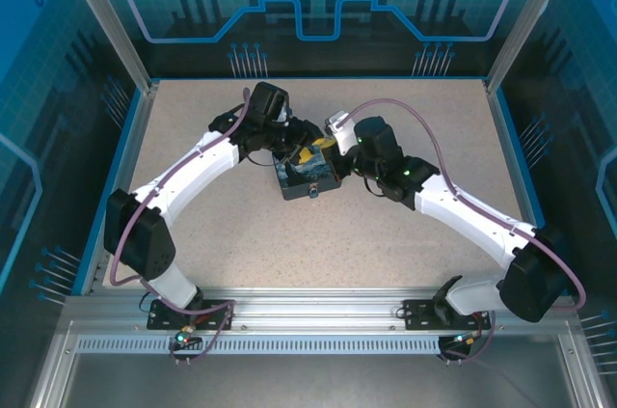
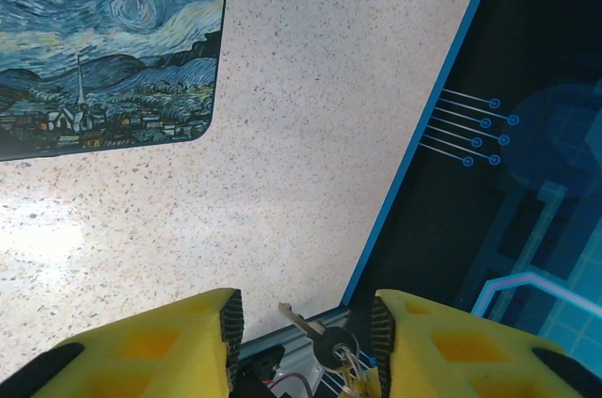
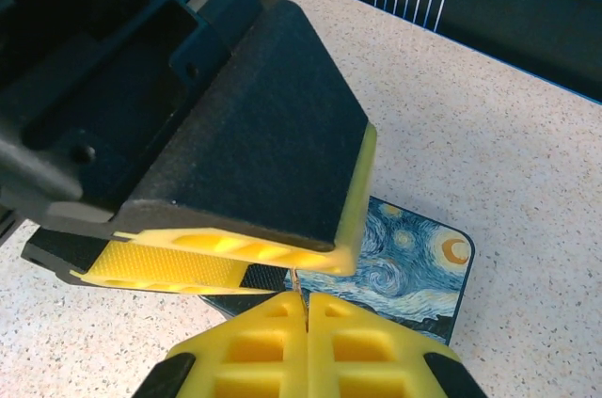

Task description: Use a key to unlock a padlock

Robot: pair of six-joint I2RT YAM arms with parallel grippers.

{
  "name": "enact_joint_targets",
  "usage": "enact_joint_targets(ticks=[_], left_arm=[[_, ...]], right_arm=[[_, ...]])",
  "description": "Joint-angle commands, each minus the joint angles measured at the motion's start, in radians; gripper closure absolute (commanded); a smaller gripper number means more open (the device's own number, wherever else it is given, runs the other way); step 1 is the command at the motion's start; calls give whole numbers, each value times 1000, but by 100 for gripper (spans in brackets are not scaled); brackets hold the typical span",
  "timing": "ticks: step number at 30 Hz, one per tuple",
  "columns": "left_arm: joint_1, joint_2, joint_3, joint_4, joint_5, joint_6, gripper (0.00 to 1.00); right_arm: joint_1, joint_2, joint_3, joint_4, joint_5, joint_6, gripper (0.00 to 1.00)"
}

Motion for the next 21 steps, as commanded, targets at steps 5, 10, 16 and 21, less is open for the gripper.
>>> enact_joint_targets(ticks=[5, 10, 16, 21], left_arm=[[-3, 6, -10, 12, 24, -12, 63], [-4, 10, -12, 15, 23, -10, 73], [-4, 11, -17, 20, 21, -9, 78], [-3, 13, -18, 23, 19, -8, 86]], right_arm=[[37, 18, 35, -7, 80, -51, 100], [49, 22, 38, -15, 99, -66, 100], [61, 23, 39, -19, 125, -86, 100], [69, 25, 42, -19, 137, -91, 100]])
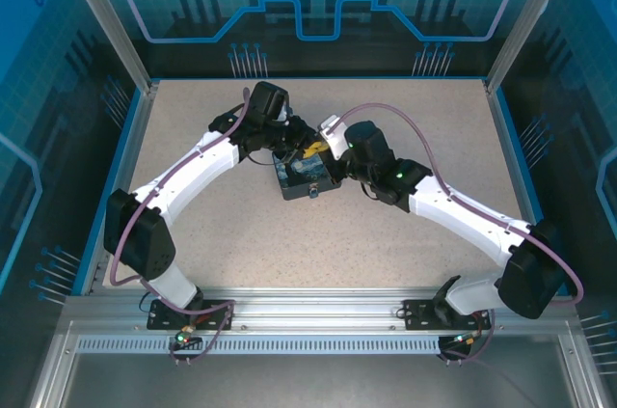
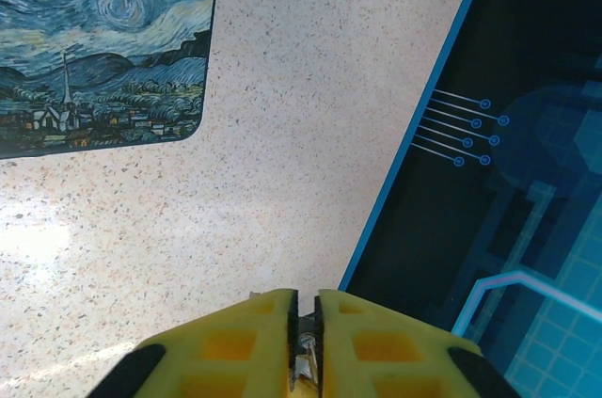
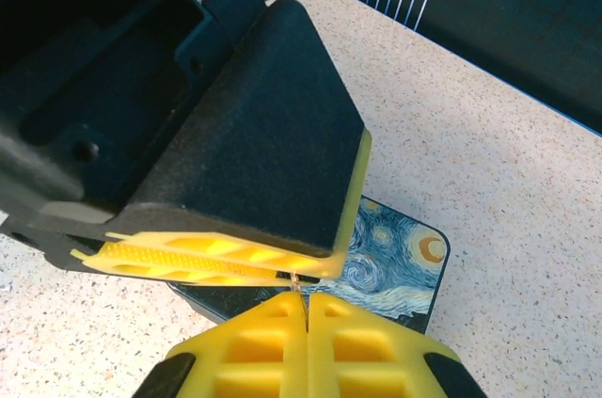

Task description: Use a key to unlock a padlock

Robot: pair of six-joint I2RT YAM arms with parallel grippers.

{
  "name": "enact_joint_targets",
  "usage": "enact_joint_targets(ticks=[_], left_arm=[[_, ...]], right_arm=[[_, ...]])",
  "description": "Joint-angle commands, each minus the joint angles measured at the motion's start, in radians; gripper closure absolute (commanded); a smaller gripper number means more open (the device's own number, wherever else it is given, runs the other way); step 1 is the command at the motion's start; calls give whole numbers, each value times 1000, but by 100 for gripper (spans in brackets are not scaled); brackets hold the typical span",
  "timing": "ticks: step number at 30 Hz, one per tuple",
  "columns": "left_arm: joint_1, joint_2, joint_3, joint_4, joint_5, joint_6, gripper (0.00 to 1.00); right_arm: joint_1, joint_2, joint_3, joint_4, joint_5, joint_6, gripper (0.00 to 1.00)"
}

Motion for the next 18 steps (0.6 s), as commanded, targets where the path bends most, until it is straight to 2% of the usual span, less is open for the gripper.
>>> enact_joint_targets(ticks=[1, 5, 6, 8, 10, 13, 18], left_arm=[[-4, 12, -17, 6, 12, 7, 88], [-6, 14, -17, 10, 11, 9, 99], [-5, 16, -17, 12, 10, 10, 100], [-5, 18, -21, 22, 7, 18, 100], [-5, 16, -34, 38, -3, 44, 100], [-4, 13, -78, 123, -18, 114, 100], [-4, -46, -233, 412, -42, 237, 100]], right_arm=[[17, 6, 33, -4, 30, -20, 100], [19, -1, 33, -9, 36, -20, 100], [20, -4, 36, -15, 36, -18, 93], [16, -15, 45, -43, 35, -6, 59], [-15, -46, 46, -79, -11, 36, 49], [-110, -114, 22, -125, -163, 143, 46], [-280, -174, -33, -117, -442, 404, 42]])
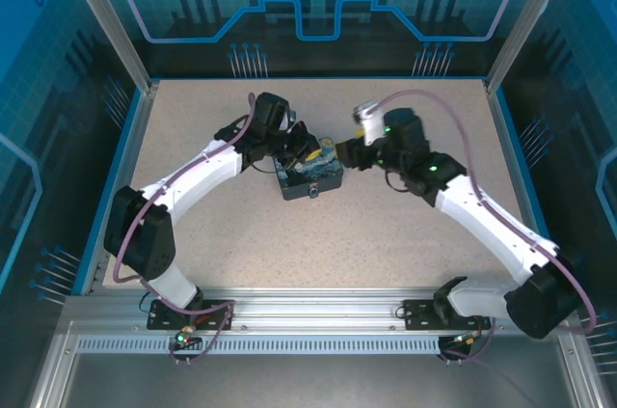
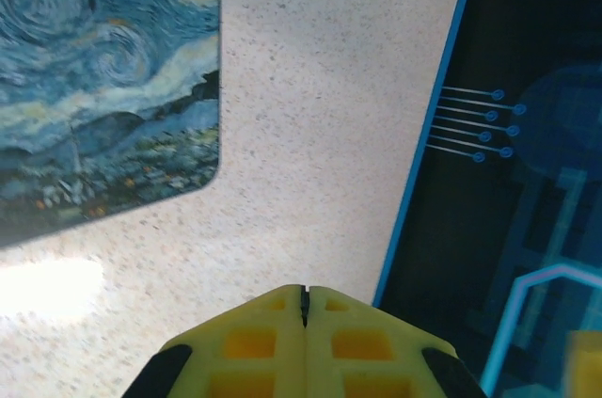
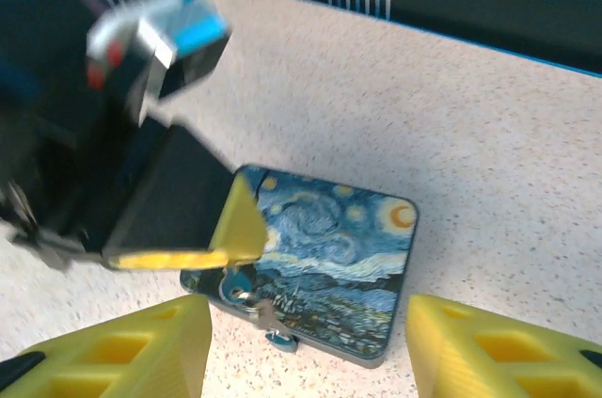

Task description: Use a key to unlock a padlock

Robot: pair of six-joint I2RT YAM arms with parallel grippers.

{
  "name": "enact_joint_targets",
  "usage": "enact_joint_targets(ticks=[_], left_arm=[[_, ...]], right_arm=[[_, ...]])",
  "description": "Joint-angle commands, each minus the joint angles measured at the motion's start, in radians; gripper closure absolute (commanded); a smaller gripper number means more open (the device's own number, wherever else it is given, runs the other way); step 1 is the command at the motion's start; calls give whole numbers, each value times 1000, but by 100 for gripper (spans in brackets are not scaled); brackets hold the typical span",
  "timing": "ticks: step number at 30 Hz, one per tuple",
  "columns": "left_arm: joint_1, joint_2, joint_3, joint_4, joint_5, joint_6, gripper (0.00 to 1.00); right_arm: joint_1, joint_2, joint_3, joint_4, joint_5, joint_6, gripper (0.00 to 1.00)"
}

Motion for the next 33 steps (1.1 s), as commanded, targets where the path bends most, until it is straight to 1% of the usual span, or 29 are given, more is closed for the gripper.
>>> enact_joint_targets(ticks=[1, 3, 5, 6, 8, 10, 11, 14, 22, 27, 33], left_arm=[[-5, -59, -88, 247, -28, 139, 100], [-4, -90, -140, 347, -48, 186, 100], [-5, -120, -194, 449, -73, 224, 100], [-5, -131, -218, 503, -80, 240, 100], [-5, -148, -275, 633, -95, 256, 100], [-5, -155, -328, 762, -103, 258, 100], [-4, -154, -352, 824, -104, 257, 100], [-6, -146, -393, 941, -116, 248, 100], [-20, -132, -470, 1152, -191, 214, 100], [-28, -129, -481, 1197, -213, 187, 100], [-31, -137, -480, 1191, -220, 176, 100]], right_arm=[[-79, -34, -47, 6, -255, 265, 42], [-119, -28, -91, 84, -342, 406, 41], [-139, -11, -145, 212, -416, 560, 41], [-141, 0, -169, 268, -434, 622, 41], [-139, 31, -214, 433, -467, 764, 42], [-133, 65, -262, 564, -479, 857, 44], [-126, 80, -267, 605, -476, 878, 44], [-111, 112, -262, 671, -462, 916, 49], [-101, 175, -257, 829, -413, 1017, 56], [-86, 249, -232, 956, -401, 1098, 60], [-59, 295, -180, 992, -407, 1112, 65]])
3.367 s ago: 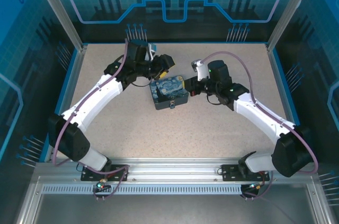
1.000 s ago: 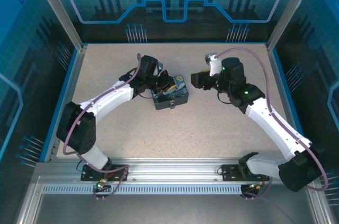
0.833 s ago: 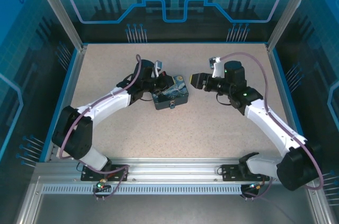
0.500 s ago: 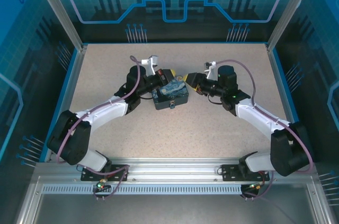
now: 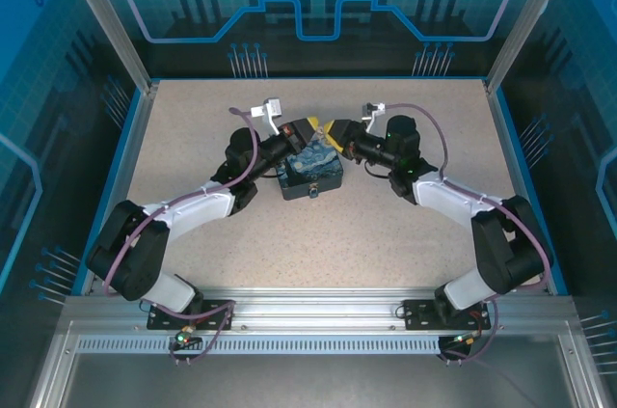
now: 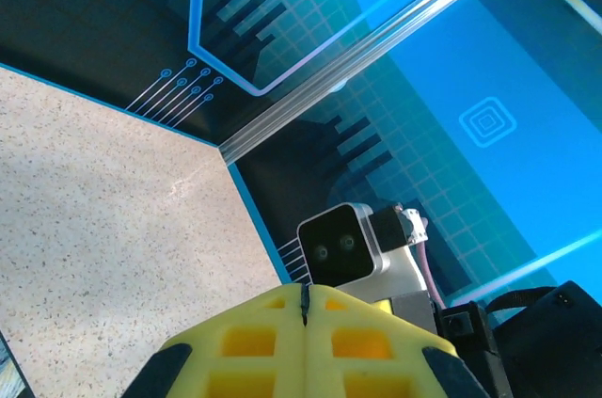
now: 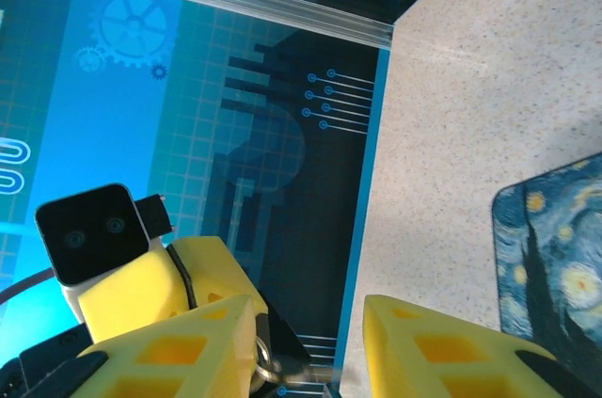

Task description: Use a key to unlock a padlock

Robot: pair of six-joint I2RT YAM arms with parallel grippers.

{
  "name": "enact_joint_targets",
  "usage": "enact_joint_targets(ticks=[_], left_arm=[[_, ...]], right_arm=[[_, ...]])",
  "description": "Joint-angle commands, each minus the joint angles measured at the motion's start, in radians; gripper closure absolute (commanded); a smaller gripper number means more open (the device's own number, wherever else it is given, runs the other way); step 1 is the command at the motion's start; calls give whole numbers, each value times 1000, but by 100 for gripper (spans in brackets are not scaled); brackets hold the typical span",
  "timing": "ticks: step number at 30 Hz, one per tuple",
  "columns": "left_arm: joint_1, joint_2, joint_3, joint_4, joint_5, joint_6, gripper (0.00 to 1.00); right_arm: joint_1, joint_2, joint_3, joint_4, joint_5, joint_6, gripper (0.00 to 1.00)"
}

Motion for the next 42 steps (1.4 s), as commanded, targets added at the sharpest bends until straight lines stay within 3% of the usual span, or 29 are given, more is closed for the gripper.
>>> enact_joint_targets(ticks=[1, 18, 30, 42], left_arm=[[-7, -3, -10, 45, -18, -3, 100], [-9, -2, -8, 22, -17, -12, 100], [-10, -7, -4, -6, 7, -23, 100], [-9, 5, 18, -10, 28, -43, 100]], right_arm=[[22, 7, 48, 100, -1, 29, 65], [-2, -36, -26, 158, 14, 32, 70], [-36, -58, -22, 142, -51, -1, 69], [-7, 0, 0, 145, -110, -18, 70]])
